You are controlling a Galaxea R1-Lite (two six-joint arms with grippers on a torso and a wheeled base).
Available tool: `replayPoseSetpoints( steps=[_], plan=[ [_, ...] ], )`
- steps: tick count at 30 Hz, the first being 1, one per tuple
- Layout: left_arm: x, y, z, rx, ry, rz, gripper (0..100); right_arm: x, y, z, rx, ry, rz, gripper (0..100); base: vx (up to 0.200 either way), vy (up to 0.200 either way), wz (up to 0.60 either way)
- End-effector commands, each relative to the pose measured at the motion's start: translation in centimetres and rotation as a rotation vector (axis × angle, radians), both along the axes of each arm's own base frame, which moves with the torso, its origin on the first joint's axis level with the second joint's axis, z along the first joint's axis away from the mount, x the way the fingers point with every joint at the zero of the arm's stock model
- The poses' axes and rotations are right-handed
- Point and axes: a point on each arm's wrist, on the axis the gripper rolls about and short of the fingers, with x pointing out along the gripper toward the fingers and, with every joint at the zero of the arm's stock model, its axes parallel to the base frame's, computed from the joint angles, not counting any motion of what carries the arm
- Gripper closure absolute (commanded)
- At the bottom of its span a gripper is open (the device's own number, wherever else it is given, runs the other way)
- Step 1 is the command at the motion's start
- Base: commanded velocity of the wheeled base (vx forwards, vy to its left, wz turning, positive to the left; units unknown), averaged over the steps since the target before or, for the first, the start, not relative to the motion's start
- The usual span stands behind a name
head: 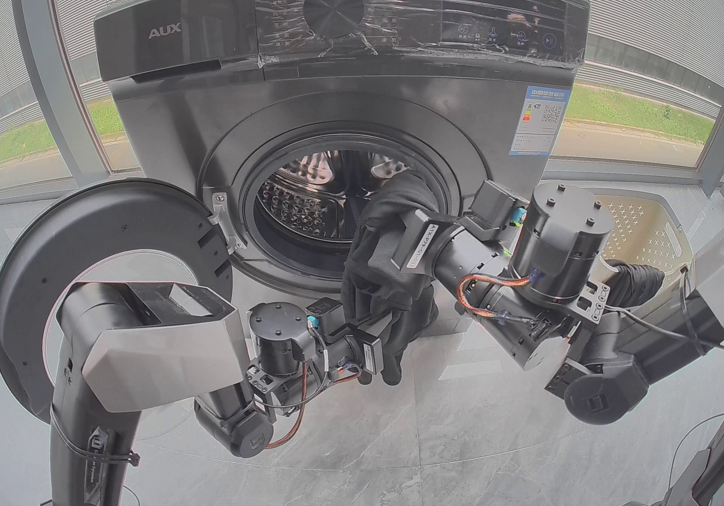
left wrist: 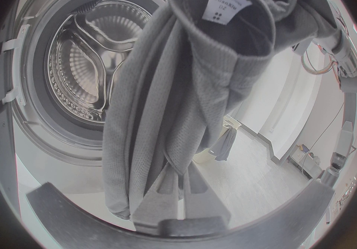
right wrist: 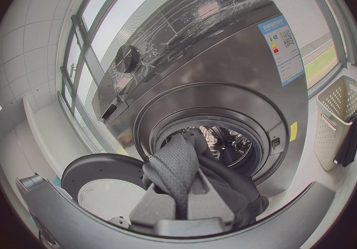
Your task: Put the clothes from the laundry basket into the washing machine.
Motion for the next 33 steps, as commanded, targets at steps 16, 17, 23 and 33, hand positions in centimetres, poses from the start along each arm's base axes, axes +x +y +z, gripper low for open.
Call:
replayPoseSetpoints(
  steps=[16, 17, 23, 33],
  plan=[
    [-12.7, 7.8, 10.3, -0.023, -0.081, -0.135, 100, -0.2, -4.7, -1.7, -0.065, 0.058, 0.023, 100, 0.0, 0.0, 0.0],
    [-13.1, 8.0, 10.5, -0.025, -0.087, -0.138, 100, -0.5, -4.9, -1.8, -0.064, 0.062, 0.039, 100, 0.0, 0.0, 0.0],
    [-13.6, 9.7, 11.7, -0.047, -0.128, -0.108, 100, -3.3, -6.9, -3.5, -0.071, 0.119, 0.156, 100, 0.0, 0.0, 0.0],
    [-11.5, 11.7, 12.5, -0.061, -0.164, -0.013, 100, -4.9, -7.9, -5.2, -0.122, 0.167, 0.262, 100, 0.0, 0.0, 0.0]
  ],
)
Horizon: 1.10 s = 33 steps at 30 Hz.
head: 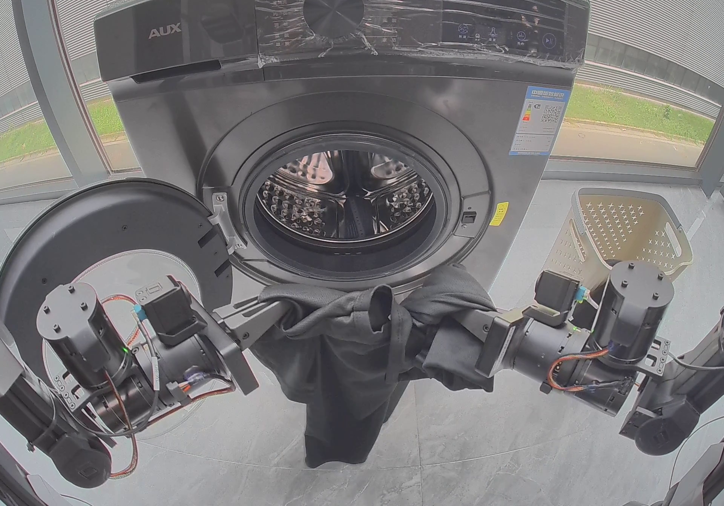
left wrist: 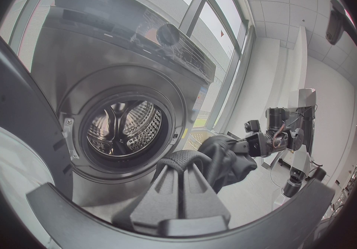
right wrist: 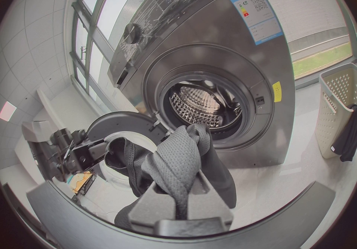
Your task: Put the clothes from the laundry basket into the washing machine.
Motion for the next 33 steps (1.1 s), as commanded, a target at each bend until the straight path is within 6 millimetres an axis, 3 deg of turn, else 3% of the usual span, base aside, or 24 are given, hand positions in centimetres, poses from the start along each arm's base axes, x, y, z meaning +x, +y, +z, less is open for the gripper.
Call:
replayPoseSetpoints(
  steps=[1, 5, 6, 9, 17, 22, 26, 33],
  plan=[
    [0.2, 0.9, 0.8, -0.017, -0.03, 0.028, 100, -0.7, -0.4, -0.1, -0.001, 0.011, 0.021, 100, 0.0, 0.0, 0.0],
    [0.3, 0.7, 0.9, -0.021, -0.034, 0.027, 100, -0.6, -0.6, -0.5, -0.008, 0.023, 0.016, 100, 0.0, 0.0, 0.0],
    [0.3, 0.7, 0.9, -0.021, -0.034, 0.027, 100, -0.6, -0.6, -0.5, -0.009, 0.025, 0.016, 0, 0.0, 0.0, 0.0],
    [0.3, 0.7, 1.1, -0.027, -0.043, 0.027, 100, -0.3, -0.5, -1.3, -0.026, 0.048, -0.002, 0, 0.0, 0.0, 0.0],
    [0.5, 0.5, 1.6, -0.039, -0.063, 0.031, 100, 1.2, -1.1, -6.5, -0.155, 0.19, -0.053, 0, 0.0, 0.0, 0.0],
    [0.8, 0.3, 1.7, -0.044, -0.069, 0.033, 100, 2.6, -1.2, -8.2, -0.16, 0.148, -0.086, 0, 0.0, 0.0, 0.0],
    [1.0, 0.2, 1.9, -0.049, -0.077, 0.05, 100, 3.2, -1.2, -11.2, -0.237, 0.118, -0.062, 0, 0.0, 0.0, 0.0],
    [1.7, -0.2, 2.1, -0.059, -0.083, 0.092, 100, 3.0, 0.1, -11.1, -0.229, 0.091, 0.045, 0, 0.0, 0.0, 0.0]
  ],
)
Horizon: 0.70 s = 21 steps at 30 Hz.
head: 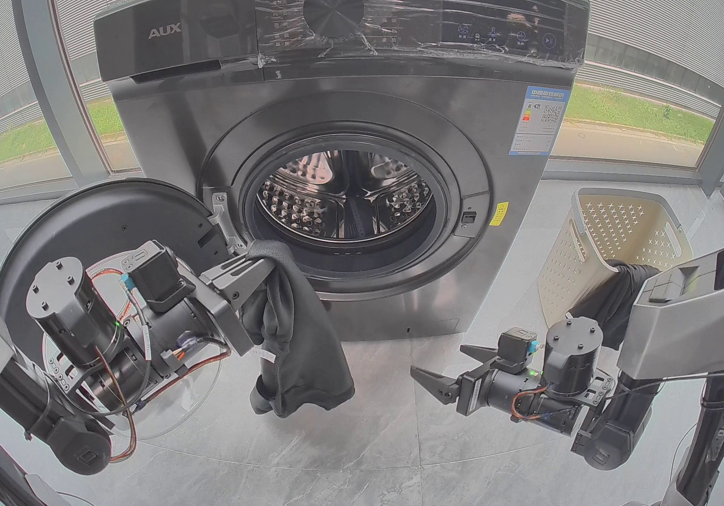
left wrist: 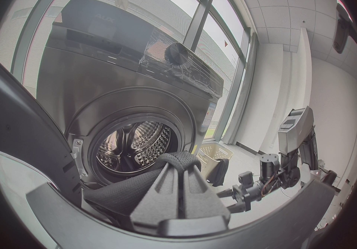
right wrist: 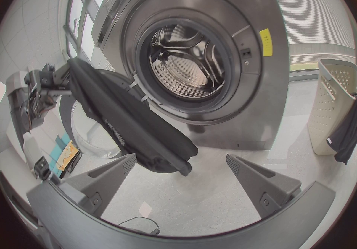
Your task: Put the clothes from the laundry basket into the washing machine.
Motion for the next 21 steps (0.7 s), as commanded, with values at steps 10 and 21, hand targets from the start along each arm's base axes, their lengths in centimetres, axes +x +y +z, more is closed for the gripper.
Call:
replayPoseSetpoints(
  steps=[10, 21],
  plan=[
    [2.2, -1.2, 0.3, -0.026, -0.021, 0.071, 100, -1.3, 3.9, -1.1, -0.036, -0.042, 0.226, 0, 0.0, 0.0, 0.0],
    [4.0, -3.2, -0.3, -0.031, -0.012, 0.086, 100, -0.1, 7.0, -2.4, -0.017, -0.072, 0.264, 0, 0.0, 0.0, 0.0]
  ],
)
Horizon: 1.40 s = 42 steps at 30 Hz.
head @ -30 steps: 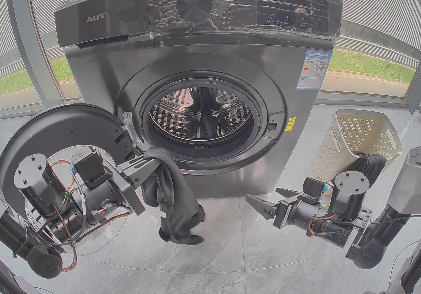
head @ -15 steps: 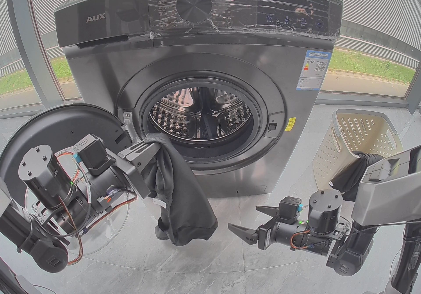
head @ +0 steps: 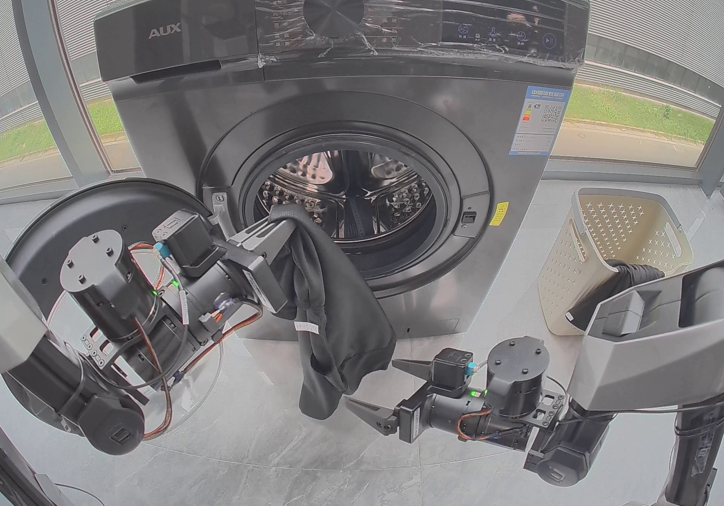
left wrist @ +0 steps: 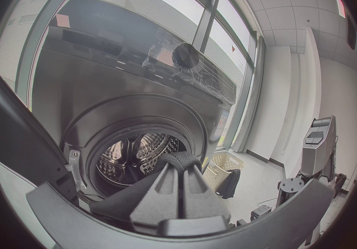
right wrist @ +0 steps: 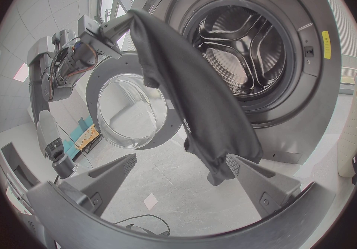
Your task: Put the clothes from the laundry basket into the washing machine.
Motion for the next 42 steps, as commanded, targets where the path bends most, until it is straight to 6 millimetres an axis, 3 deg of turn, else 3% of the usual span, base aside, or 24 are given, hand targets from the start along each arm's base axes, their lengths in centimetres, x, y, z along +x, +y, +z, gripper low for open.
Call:
replayPoseSetpoints(
  steps=[1, 13, 21, 25, 28, 37, 42],
  plan=[
    [1.0, -0.8, -1.3, 0.019, 0.036, -0.003, 100, 0.4, 1.0, -1.4, -0.011, 0.011, 0.011, 0, 0.0, 0.0, 0.0],
    [2.3, -1.3, -0.7, -0.013, 0.007, 0.058, 100, 2.3, 3.0, -3.5, -0.029, 0.025, 0.002, 0, 0.0, 0.0, 0.0],
    [2.4, -1.2, -0.5, -0.019, 0.004, 0.059, 100, 5.5, 5.3, -4.0, -0.039, 0.035, -0.024, 0, 0.0, 0.0, 0.0],
    [2.3, -1.2, -0.4, -0.022, -0.001, 0.057, 100, 5.8, 5.5, -5.8, -0.065, 0.059, -0.027, 0, 0.0, 0.0, 0.0],
    [2.3, -1.2, -0.3, -0.024, -0.004, 0.057, 100, 7.2, 5.7, -7.4, -0.068, 0.057, -0.055, 0, 0.0, 0.0, 0.0],
    [2.2, -1.2, -0.2, -0.026, -0.005, 0.054, 100, 10.6, 6.4, -8.5, -0.061, 0.03, -0.153, 0, 0.0, 0.0, 0.0],
    [2.1, -1.2, -0.2, -0.027, -0.004, 0.053, 100, 11.4, 6.7, -8.7, -0.067, -0.003, -0.174, 0, 0.0, 0.0, 0.0]
  ],
)
